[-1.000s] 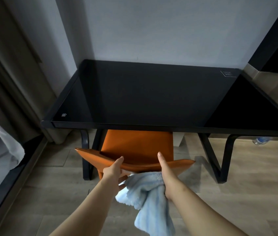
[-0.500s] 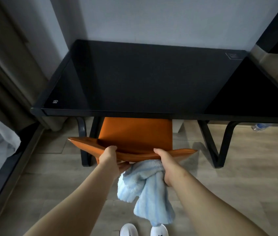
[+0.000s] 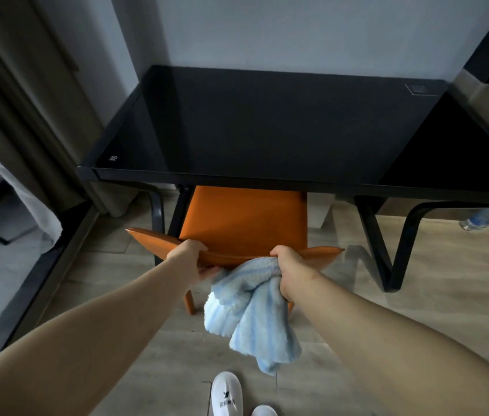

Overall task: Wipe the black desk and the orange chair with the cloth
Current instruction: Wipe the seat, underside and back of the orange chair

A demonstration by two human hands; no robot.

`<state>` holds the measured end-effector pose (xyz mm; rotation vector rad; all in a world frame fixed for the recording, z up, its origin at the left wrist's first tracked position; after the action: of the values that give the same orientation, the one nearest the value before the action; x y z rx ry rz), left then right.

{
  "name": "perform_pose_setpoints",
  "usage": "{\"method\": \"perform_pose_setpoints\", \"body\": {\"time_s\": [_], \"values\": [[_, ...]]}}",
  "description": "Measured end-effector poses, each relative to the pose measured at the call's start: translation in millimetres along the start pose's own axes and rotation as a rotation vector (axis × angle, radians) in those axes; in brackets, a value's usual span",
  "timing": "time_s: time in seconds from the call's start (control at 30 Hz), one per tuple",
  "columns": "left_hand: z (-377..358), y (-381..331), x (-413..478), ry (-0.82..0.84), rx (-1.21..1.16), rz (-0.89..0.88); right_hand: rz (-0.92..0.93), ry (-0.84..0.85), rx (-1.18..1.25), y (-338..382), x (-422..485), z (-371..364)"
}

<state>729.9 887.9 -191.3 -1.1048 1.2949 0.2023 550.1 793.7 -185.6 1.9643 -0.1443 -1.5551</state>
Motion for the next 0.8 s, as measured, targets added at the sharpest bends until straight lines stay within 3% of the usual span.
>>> {"method": "perform_pose_setpoints", "body": {"time_s": [0.37,0.8], "values": [[28,87,-62,-0.029,-0.026,-0.043,-0.154,0.076,-0.073,-91,-56,20],[74,139,-100,0.011,0.004,0.007,-0.159,0.047,-0.081,-162,-104,9]]}}
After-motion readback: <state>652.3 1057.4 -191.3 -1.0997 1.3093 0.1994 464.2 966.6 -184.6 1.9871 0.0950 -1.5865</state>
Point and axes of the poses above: each hand's wrist, its own x-axis towards the middle knuckle, its own z-axis out of the back of the hand, y = z × x, the point moved 7 cm from there along x, towards the middle knuckle, and after that the axes turned 14 degrees about y, right-handed, at the moved point
